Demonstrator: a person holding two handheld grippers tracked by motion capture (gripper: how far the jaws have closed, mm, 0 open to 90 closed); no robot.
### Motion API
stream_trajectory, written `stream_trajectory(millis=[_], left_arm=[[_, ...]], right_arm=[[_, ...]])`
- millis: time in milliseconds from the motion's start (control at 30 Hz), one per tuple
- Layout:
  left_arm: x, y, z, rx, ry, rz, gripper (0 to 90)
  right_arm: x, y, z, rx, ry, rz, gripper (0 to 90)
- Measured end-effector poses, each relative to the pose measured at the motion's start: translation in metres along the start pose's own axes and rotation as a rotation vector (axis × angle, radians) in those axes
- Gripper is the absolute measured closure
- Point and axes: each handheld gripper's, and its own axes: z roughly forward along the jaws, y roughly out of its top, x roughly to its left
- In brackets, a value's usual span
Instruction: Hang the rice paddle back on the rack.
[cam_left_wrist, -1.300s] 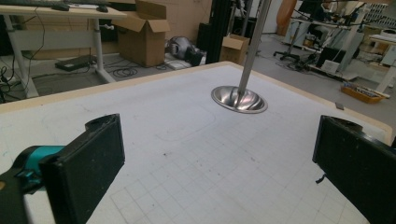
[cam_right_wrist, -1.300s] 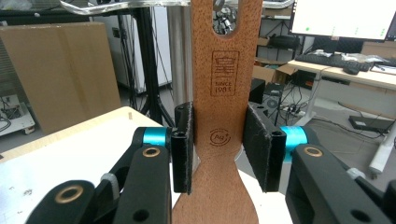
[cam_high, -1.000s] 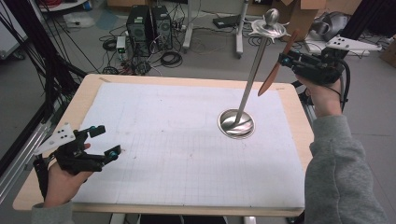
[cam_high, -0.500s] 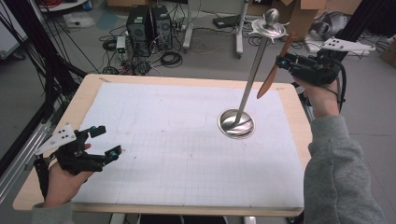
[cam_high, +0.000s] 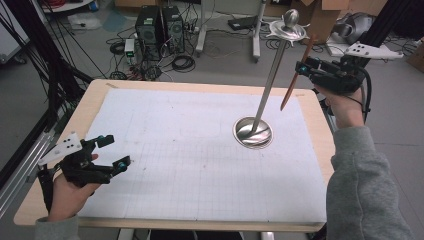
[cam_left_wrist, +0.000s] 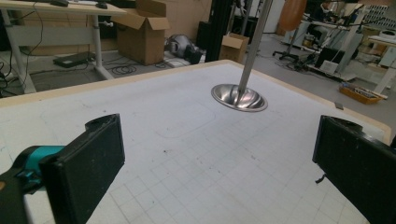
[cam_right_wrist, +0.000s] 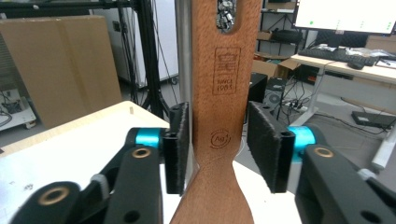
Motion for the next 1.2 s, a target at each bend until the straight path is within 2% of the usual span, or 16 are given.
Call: stream_trajectory(millis=[500,667,767,900,1200], left_arm=[[0.000,0.002,0.014,0.008,-0.026,0.006,2.6],[0.000,0.002,0.017,0.012,-0.032,0.007,2.6],[0.000,0.002,0.018,0.013,-0.033,0.009,2.6],[-0.002,0.003,0.018,0.011,-0.037,0.013,2.6],[-0.003,0.005,0.017,0.003,-0.038,0.019,2.6]], right_arm=[[0.007,-0.007,-0.008,0.009,0.000,-0.028,22.9],[0.010,-0.013,-0.010,0.008,-0.009,-0.047,18.7],[0.011,-0.019,-0.009,0.018,-0.011,-0.036,14.4],[0.013,-0.027,-0.010,0.035,0.000,-0.050,14.2],[0.016,-0.048,-0.012,0.046,0.000,-0.034,13.9]])
